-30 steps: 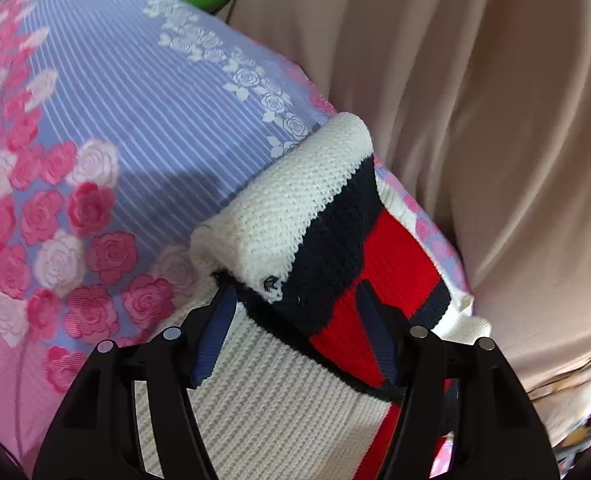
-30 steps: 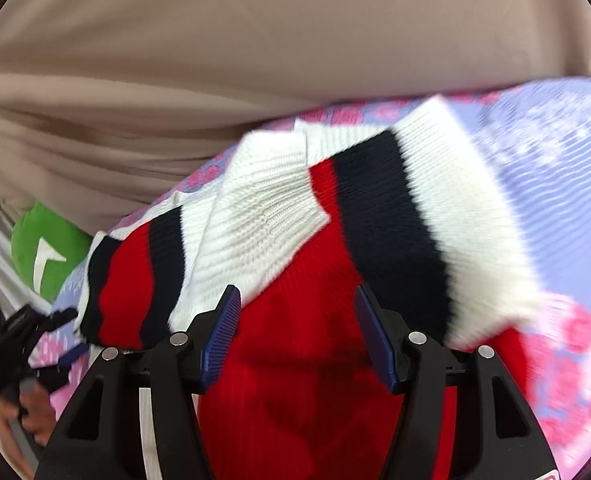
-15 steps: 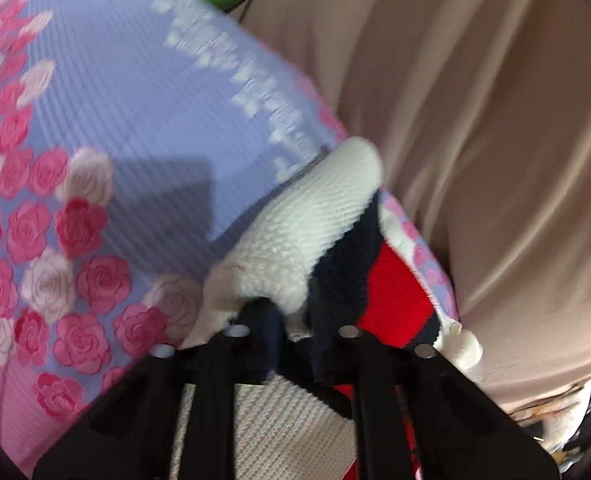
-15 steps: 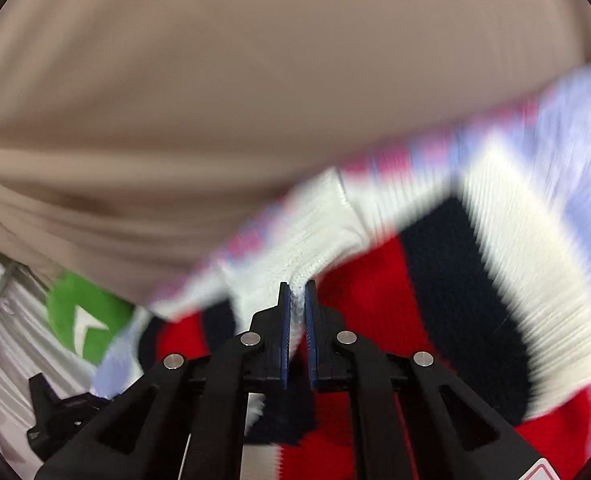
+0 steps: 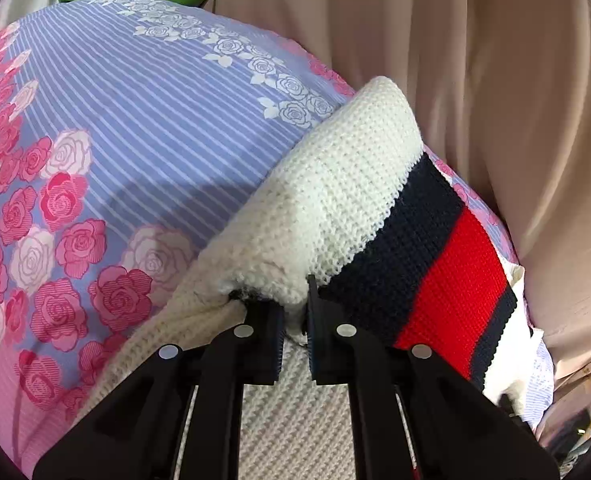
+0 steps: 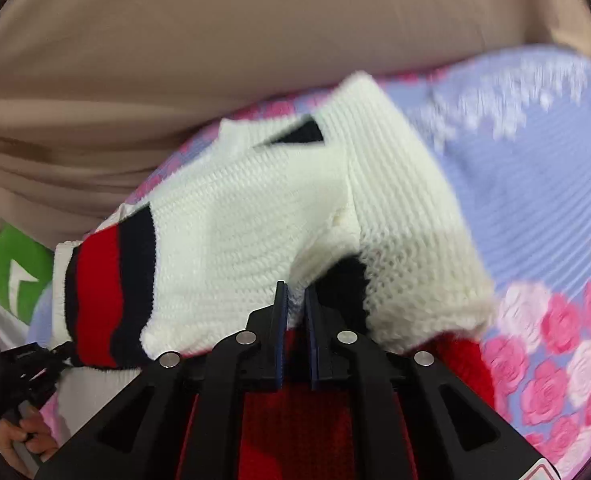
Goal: Fold small clothes
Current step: 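Open both tools and release the folded sleeves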
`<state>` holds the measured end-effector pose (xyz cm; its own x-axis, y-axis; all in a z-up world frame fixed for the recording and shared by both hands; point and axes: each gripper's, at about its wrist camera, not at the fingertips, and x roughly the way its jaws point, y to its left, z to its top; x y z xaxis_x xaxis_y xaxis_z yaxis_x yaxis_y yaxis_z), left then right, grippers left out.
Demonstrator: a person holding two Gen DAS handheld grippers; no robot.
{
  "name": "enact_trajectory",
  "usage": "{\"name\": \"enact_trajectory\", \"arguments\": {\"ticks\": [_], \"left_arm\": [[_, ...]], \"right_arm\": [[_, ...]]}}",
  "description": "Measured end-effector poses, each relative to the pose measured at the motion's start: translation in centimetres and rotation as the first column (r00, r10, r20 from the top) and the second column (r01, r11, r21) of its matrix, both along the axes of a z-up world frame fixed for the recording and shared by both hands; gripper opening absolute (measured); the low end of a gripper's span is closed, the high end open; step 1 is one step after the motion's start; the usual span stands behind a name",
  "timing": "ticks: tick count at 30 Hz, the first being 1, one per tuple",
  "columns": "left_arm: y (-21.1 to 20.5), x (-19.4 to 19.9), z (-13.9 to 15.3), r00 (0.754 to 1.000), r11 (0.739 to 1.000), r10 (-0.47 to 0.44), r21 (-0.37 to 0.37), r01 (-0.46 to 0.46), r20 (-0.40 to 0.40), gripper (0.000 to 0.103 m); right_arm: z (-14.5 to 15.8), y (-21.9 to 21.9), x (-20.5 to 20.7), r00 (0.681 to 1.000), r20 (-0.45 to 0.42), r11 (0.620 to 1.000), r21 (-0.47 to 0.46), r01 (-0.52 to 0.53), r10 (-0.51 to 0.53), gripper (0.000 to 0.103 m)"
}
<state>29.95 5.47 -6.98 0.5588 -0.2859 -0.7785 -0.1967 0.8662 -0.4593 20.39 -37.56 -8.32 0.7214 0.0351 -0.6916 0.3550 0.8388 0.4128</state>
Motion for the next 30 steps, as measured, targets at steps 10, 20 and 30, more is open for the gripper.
{"name": "enact_trajectory", "arguments": {"ticks": [10, 20, 30], "left_arm": [[3.4, -1.5, 1.9, 0.996, 0.992, 0.076, -0.108, -0.071, 0.039, 0.034], [2.1, -0.8, 1.0, 0.999, 0.994, 0.04, 0.1, -0.042, 0.024, 0.016], [0.7, -5.4, 6.6, 0.989, 0.975, -0.091, 0.214, 0.063, 0.121, 0.019]], "right_arm": [[0.4, -3.2, 2.0, 1.0, 0.0, 0.998, 0.061, 0.014, -0.015, 0.021], [-1.1, -4.0, 0.6, 0.999, 0.017, 0.998, -0.045, 0.036, -0.035, 0.007], [3.6, 3.2, 1.6, 0.993, 0.077, 0.98, -0.182, -0.075, 0.091, 0.02]]}}
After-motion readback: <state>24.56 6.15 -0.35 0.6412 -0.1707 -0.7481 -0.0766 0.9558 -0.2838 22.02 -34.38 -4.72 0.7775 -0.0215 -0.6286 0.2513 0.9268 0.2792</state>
